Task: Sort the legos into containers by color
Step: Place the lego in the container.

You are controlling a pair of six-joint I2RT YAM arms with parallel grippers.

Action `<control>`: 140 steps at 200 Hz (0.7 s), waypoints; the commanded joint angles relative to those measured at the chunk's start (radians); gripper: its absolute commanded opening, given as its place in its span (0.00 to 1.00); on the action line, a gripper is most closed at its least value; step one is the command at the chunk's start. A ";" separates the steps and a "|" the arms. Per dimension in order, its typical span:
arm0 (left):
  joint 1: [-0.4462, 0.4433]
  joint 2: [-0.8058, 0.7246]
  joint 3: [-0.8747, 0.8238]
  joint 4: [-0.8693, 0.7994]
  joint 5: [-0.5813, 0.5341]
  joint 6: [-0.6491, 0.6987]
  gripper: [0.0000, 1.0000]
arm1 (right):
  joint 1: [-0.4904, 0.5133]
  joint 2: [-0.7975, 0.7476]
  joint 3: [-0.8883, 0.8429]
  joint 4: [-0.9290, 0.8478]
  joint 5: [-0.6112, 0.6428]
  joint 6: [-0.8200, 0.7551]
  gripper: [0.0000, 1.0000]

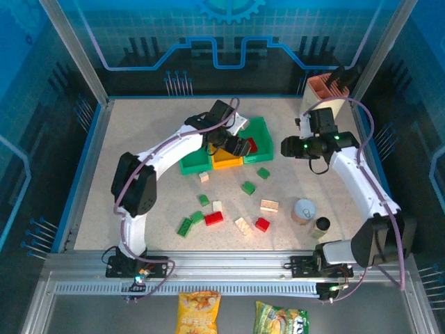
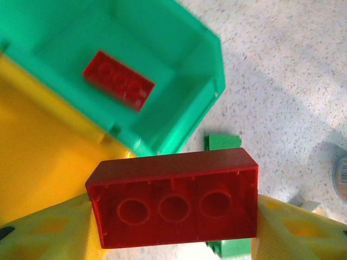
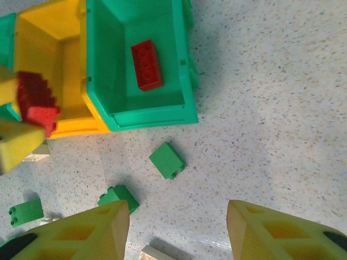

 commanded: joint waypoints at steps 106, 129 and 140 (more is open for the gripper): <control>-0.003 0.374 0.429 -0.043 0.093 0.410 0.53 | -0.057 -0.099 -0.035 -0.112 -0.004 -0.041 0.49; -0.004 0.400 0.442 -0.044 0.084 0.420 0.53 | -0.058 -0.094 -0.035 -0.109 -0.018 -0.035 0.49; -0.004 0.411 0.446 -0.035 0.072 0.432 0.53 | -0.057 -0.089 -0.036 -0.106 -0.021 -0.032 0.49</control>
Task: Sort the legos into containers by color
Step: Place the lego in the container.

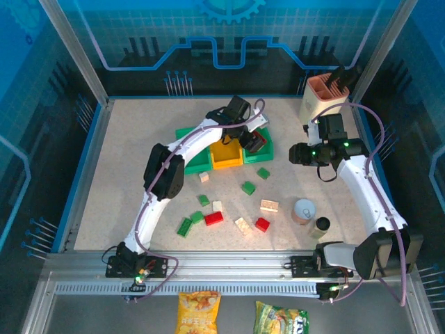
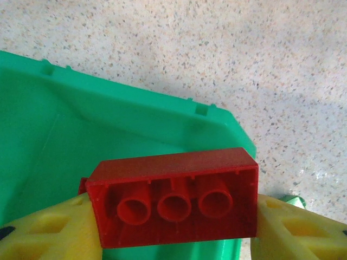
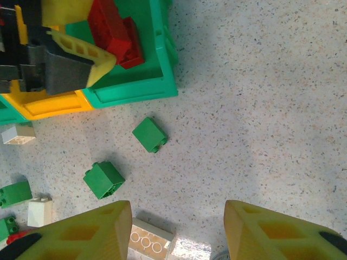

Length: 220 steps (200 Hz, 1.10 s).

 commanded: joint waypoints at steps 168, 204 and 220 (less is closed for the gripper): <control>-0.004 0.147 0.193 -0.041 -0.079 0.139 0.74 | -0.011 0.018 0.027 -0.026 -0.031 -0.014 0.49; -0.013 0.052 0.078 0.018 -0.084 0.098 0.81 | -0.002 0.025 0.042 -0.023 -0.039 -0.012 0.49; -0.020 0.007 0.022 0.046 -0.091 0.085 0.81 | 0.003 0.023 0.042 -0.015 -0.040 -0.007 0.49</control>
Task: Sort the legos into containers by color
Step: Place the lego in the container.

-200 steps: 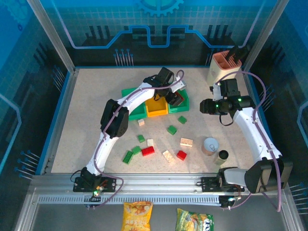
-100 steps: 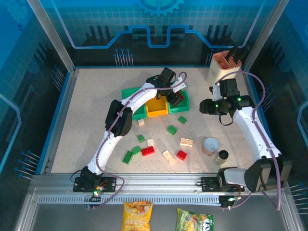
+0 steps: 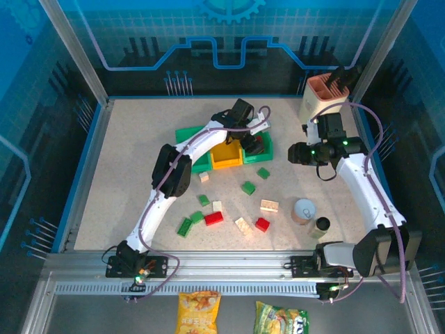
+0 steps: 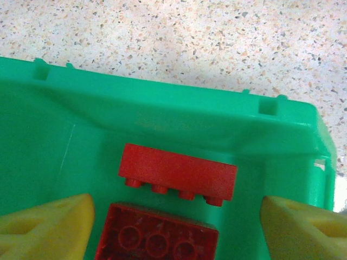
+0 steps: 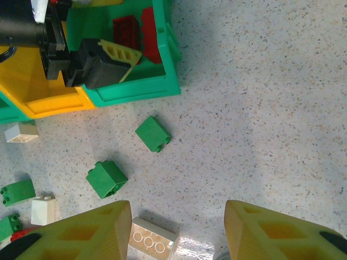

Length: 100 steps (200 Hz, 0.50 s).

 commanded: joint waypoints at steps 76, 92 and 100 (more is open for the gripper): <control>-0.062 -0.350 -0.318 0.065 -0.147 -0.361 0.78 | 0.086 0.027 0.013 0.006 -0.014 0.020 0.49; -0.066 -0.424 -0.408 0.077 -0.157 -0.475 0.76 | 0.111 0.037 0.004 0.011 -0.007 0.028 0.49; -0.070 -0.460 -0.460 0.084 -0.174 -0.531 0.75 | 0.124 0.040 -0.001 0.015 -0.003 0.035 0.49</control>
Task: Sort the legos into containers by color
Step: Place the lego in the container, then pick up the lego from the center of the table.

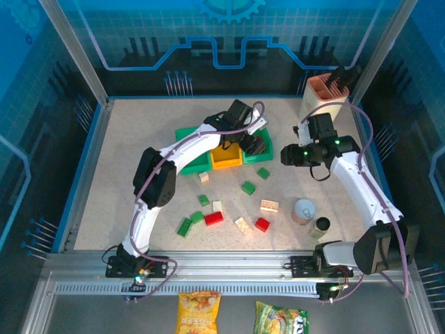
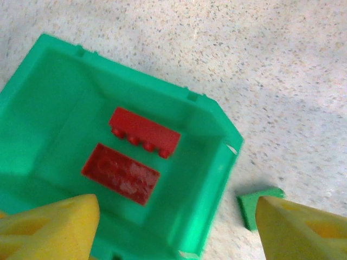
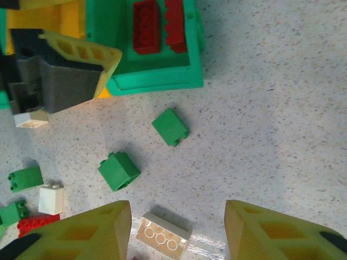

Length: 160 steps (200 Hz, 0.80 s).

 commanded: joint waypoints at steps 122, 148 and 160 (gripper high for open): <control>-0.042 -0.470 -0.700 -0.048 -0.341 -0.838 0.67 | 0.265 0.128 -0.080 0.122 0.034 0.144 0.49; -0.042 -0.475 -0.728 -0.092 -0.422 -0.923 0.68 | 0.291 0.153 -0.065 0.125 0.039 0.147 0.49; -0.042 -0.473 -0.736 -0.103 -0.449 -0.960 0.68 | 0.299 0.157 -0.059 0.125 0.043 0.149 0.49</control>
